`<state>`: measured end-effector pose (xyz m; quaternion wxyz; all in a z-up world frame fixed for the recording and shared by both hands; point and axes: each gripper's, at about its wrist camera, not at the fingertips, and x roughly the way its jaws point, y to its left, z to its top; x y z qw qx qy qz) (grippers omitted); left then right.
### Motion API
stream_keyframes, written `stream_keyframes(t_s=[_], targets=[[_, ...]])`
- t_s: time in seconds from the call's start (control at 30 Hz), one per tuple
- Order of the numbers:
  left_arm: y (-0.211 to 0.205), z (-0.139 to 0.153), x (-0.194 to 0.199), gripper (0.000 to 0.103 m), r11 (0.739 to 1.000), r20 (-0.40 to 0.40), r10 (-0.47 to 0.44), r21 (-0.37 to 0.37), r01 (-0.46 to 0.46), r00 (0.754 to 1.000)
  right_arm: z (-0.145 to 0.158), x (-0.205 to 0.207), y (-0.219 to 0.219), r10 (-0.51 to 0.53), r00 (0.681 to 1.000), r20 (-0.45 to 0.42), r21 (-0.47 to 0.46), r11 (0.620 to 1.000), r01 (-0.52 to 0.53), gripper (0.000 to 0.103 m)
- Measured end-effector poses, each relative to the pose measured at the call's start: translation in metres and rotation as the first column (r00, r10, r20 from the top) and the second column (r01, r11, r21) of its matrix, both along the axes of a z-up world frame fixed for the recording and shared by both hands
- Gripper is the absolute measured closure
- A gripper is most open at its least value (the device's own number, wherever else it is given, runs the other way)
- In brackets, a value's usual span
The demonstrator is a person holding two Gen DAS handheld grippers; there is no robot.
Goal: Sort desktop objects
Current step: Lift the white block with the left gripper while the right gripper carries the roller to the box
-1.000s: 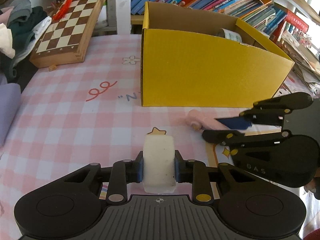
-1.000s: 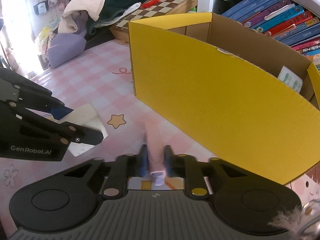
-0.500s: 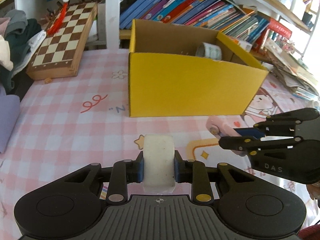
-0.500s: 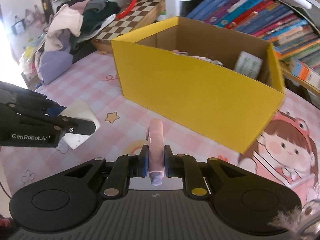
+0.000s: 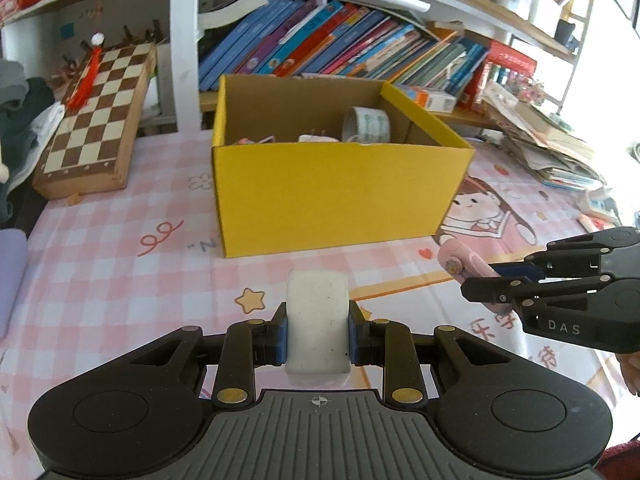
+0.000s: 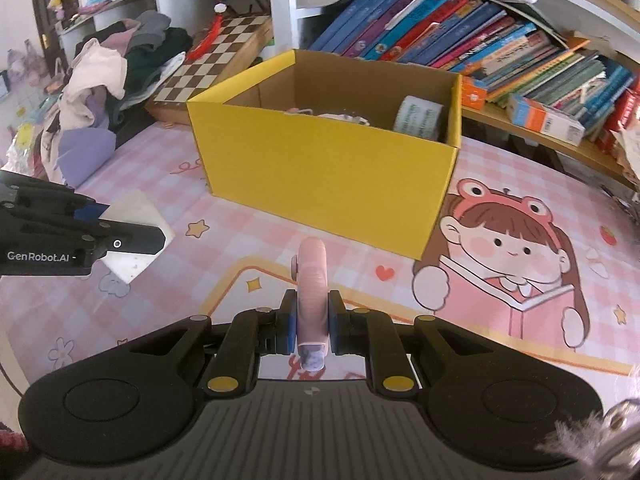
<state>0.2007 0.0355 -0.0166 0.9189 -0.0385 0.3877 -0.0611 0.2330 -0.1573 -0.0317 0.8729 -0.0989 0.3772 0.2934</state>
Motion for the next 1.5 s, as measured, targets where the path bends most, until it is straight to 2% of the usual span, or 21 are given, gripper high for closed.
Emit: stream_keyframes(t_s=[0.33, 0.67, 0.9, 1.2, 1.37, 1.5], targets=[[-0.007, 0.033, -0.004, 0.078, 0.997, 0.106, -0.071, 0.033, 0.068, 0.992, 0.033, -0.006, -0.004, -0.015, 0.996, 0.09, 0.024, 1.0, 0.012, 0.089], [-0.006, 0.07, 0.023, 0.078, 0.993, 0.222, -0.101, 0.084, 0.084, 0.97, 0.074, 0.027, 0.003, 0.01, 0.982, 0.188, 0.038, 0.999, -0.018, 0.089], [-0.002, 0.078, 0.055, 0.078, 0.991, 0.238, -0.102, 0.106, 0.078, 0.966, 0.101, 0.053, 0.011, 0.029, 0.968, 0.248, 0.044, 0.998, -0.041, 0.089], [0.004, 0.075, 0.102, 0.078, 0.989, 0.223, -0.082, 0.138, 0.051, 0.971, 0.115, 0.116, 0.026, 0.028, 0.963, 0.269, 0.037, 0.999, -0.04, 0.089], [0.001, 0.069, 0.13, 0.078, 0.984, 0.202, -0.086, 0.171, 0.052, 0.976, 0.115, 0.155, 0.038, 0.031, 0.964, 0.263, 0.029, 0.999, -0.04, 0.089], [-0.004, 0.059, 0.148, 0.078, 0.981, 0.173, -0.09, 0.188, 0.057, 0.981, 0.104, 0.181, 0.051, 0.057, 0.972, 0.227, 0.005, 0.998, -0.06, 0.089]])
